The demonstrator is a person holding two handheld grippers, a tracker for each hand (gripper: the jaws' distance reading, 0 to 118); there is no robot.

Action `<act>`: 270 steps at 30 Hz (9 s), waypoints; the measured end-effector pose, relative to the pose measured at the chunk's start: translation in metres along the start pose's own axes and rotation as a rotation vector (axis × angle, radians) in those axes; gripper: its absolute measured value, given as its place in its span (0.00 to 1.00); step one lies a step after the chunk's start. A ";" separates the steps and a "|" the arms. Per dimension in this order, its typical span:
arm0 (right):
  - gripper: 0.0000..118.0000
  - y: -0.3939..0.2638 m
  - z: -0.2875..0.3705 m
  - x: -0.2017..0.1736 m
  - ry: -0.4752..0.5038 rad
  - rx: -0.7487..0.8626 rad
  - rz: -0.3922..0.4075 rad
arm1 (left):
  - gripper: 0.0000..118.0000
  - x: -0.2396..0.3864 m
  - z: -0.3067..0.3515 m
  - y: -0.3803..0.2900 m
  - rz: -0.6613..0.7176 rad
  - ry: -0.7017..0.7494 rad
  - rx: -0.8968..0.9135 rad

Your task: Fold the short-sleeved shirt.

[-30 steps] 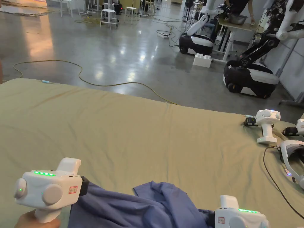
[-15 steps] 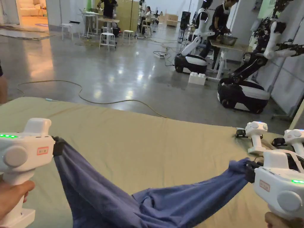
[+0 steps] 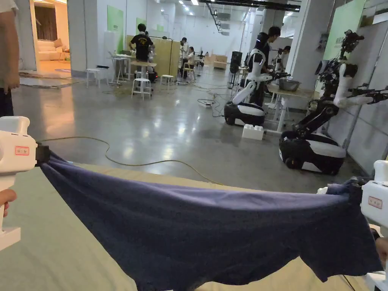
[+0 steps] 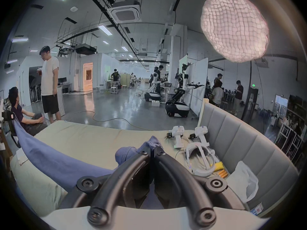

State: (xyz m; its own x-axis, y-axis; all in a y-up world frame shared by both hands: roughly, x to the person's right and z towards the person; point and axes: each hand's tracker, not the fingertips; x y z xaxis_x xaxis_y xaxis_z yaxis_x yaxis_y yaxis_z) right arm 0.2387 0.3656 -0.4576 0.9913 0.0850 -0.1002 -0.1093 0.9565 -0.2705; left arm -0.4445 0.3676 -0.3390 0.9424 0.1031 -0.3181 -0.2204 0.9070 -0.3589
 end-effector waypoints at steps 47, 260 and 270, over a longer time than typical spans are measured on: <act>0.54 -0.259 0.071 -0.038 -0.090 -0.314 0.031 | 0.46 -0.019 0.035 -0.302 -0.002 0.070 -0.322; 0.53 -0.338 0.150 -0.043 -0.028 -0.586 0.152 | 0.40 0.026 0.069 -0.363 -0.210 -0.094 -0.541; 0.56 -0.241 0.142 -0.094 -0.023 -0.081 0.010 | 0.41 0.089 0.076 -0.281 -0.120 -0.182 -0.097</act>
State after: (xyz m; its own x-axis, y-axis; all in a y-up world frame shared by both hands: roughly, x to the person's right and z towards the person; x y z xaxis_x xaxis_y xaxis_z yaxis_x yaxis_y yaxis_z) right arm 0.1826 0.1662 -0.2474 0.9915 0.1018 -0.0814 -0.1239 0.9299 -0.3463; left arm -0.2800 0.1532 -0.2000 0.9912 0.0773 -0.1078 -0.1193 0.8746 -0.4699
